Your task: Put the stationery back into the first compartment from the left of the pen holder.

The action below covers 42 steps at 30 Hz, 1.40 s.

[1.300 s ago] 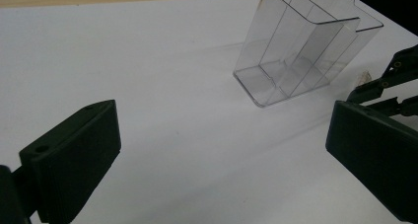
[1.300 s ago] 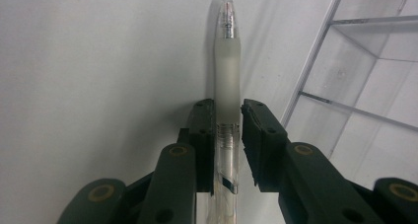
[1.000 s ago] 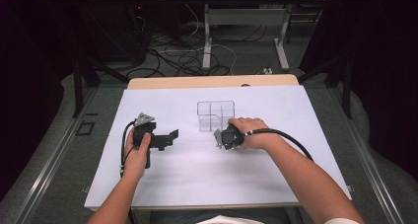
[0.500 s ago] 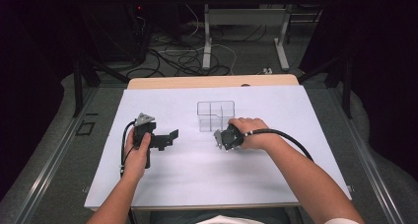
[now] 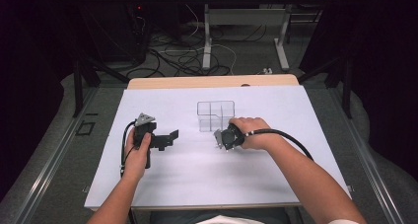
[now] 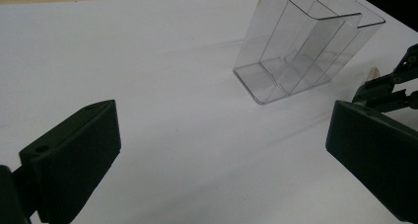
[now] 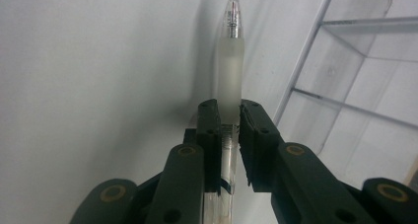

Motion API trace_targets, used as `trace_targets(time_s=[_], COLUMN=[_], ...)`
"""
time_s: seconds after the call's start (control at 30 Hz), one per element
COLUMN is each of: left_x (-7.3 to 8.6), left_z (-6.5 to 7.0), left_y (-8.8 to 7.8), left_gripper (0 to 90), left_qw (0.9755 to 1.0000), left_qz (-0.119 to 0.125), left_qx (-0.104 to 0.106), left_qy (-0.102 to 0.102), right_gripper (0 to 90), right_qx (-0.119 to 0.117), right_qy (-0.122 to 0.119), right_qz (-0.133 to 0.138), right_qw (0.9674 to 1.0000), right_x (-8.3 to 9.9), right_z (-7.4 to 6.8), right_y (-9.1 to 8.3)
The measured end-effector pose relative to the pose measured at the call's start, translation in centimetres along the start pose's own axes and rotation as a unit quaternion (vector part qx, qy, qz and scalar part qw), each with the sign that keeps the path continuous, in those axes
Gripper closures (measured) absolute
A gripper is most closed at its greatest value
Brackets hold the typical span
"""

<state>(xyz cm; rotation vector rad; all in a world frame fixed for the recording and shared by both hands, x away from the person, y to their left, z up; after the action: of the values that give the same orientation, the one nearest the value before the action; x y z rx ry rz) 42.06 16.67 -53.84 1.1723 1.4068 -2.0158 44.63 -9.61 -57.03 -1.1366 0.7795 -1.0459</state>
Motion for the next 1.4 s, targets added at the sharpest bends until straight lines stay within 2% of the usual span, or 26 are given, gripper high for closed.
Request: trace_targets(time_s=[0.03,0.1,0.13,0.17,0.2,0.23,0.27,0.3,0.33,0.37,0.47,0.57,0.6,0.67,0.83,0.9,0.93,1.03,1.07,1.13,1.23,1.27,1.3,1.37,1.4], left_x=[0.0,0.0,0.0,0.0,0.0,0.0,0.0,0.0,0.0,0.0,0.0,0.0,0.0,0.0,0.1,0.1,0.1,0.1,0.1,0.1,0.1,0.1,0.1,0.1,0.1], left_z=[0.0,0.0,0.0,0.0,0.0,0.0,0.0,0.1,0.1,0.1,0.1,0.1,0.1,0.1,0.2,0.2,0.2,0.1,0.1,0.1,0.1,0.1,0.1,0.1,0.1], left_y=[0.0,0.0,0.0,0.0,0.0,0.0,0.0,0.0,-0.1,0.0,0.0,0.0,0.0,0.0,0.1,0.1,0.1,0.1,0.1,0.1,0.1,0.1,0.1,0.1,0.1], left_gripper=[0.3,0.3,0.3,0.3,0.3,0.3,0.3,0.3,0.3,0.3,0.3,0.3,0.3,0.3,0.3,0.3,0.3,0.3,0.3,0.3,0.3,0.3,0.3,0.3,0.3], left_qw=[1.0,1.0,1.0,1.0,1.0,1.0,1.0,1.0,1.0,1.0,1.0,1.0,1.0,1.0,1.0,1.0,1.0,1.0,1.0,1.0,1.0,1.0,1.0,1.0,1.0], left_qz=[0.0,0.0,0.0,0.0,0.0,0.001,-0.002,-0.004,-0.004,-0.003,-0.004,-0.004,-0.004,-0.001,-0.001,-0.001,-0.001,-0.004,-0.004,-0.004,-0.006,-0.006,-0.007,-0.006,-0.007], left_qx=[0.0,0.0,0.0,0.0,0.0,0.0,0.001,0.001,0.001,0.003,0.002,0.002,0.002,0.0,0.001,0.001,0.001,0.002,0.002,0.002,0.001,0.002,0.002,0.002,0.002], left_qy=[0.001,0.001,0.001,0.001,0.001,0.002,0.003,0.003,0.004,0.003,0.003,0.004,0.004,0.002,0.002,0.002,0.002,0.002,0.003,0.002,0.007,0.005,0.006,0.003,0.004], right_gripper=[79.6,79.6,79.6,79.6,79.7,79.7,79.7,79.7,79.8,79.8,79.8,79.8,79.8,79.8,79.8,79.8,79.8,79.7,79.8,79.7,79.7,79.7,79.7,79.7,79.7], right_qx=[0.039,0.016,0.022,0.006,0.036,0.02,-0.008,0.037,0.021,0.019,0.015,0.02,0.019,0.018,0.033,0.04,0.039,0.044,0.052,0.053,0.06,0.072,0.063,0.052,0.052], right_qy=[0.003,0.009,0.012,0.012,0.016,0.018,0.022,0.02,0.023,0.03,0.035,0.048,0.05,0.049,0.077,0.078,0.091,0.106,0.115,0.13,0.143,0.156,0.159,0.185,0.188], right_qz=[0.03,0.012,0.015,0.005,0.027,0.016,-0.013,0.033,0.021,0.024,0.011,0.012,0.017,0.01,0.025,0.042,0.047,0.051,0.061,0.064,0.083,0.106,0.105,0.131,0.137], right_qw=[0.9988,0.9998,0.9996,0.9999,0.9989,0.9995,0.9997,0.9986,0.9993,0.9991,0.9992,0.9986,0.9984,0.9986,0.9961,0.9953,0.994,0.9921,0.9901,0.988,0.9845,0.9795,0.9797,0.9726,0.9713], right_x=[0.0,0.3,0.4,0.5,0.4,0.5,0.7,0.5,0.5,0.5,0.7,0.6,0.5,0.5,0.2,0.0,-0.1,-0.1,-0.2,-0.3,-0.5,-0.6,-0.6,-0.6,-0.6], right_z=[0.1,0.0,0.1,0.0,0.1,0.0,-0.1,0.0,0.0,-0.1,-0.1,-0.1,0.0,0.1,0.0,0.3,0.2,0.5,0.7,0.8,1.2,1.4,1.5,1.6,1.7], right_y=[0.3,-0.3,-0.4,-0.7,-0.6,-0.9,-1.5,-1.0,-1.3,-1.3,-1.6,-1.9,-1.9,-2.2,-2.8,-3.0,-3.2,-3.7,-3.8,-4.2,-4.7,-4.6,-4.9,-5.1,-5.2])
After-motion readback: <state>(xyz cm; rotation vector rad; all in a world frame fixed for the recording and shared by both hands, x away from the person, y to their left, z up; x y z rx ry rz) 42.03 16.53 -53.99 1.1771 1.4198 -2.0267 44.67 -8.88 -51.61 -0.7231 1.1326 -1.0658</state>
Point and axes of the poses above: each handheld gripper's, and its own axes: y roughly forward along the jaws, x roughly out of its underside, z roughly to its right, the point moved 5 cm from there along y, roughly forward along the jaws, and after that the axes turned 7 degrees about -x, right-handed, at the moved point
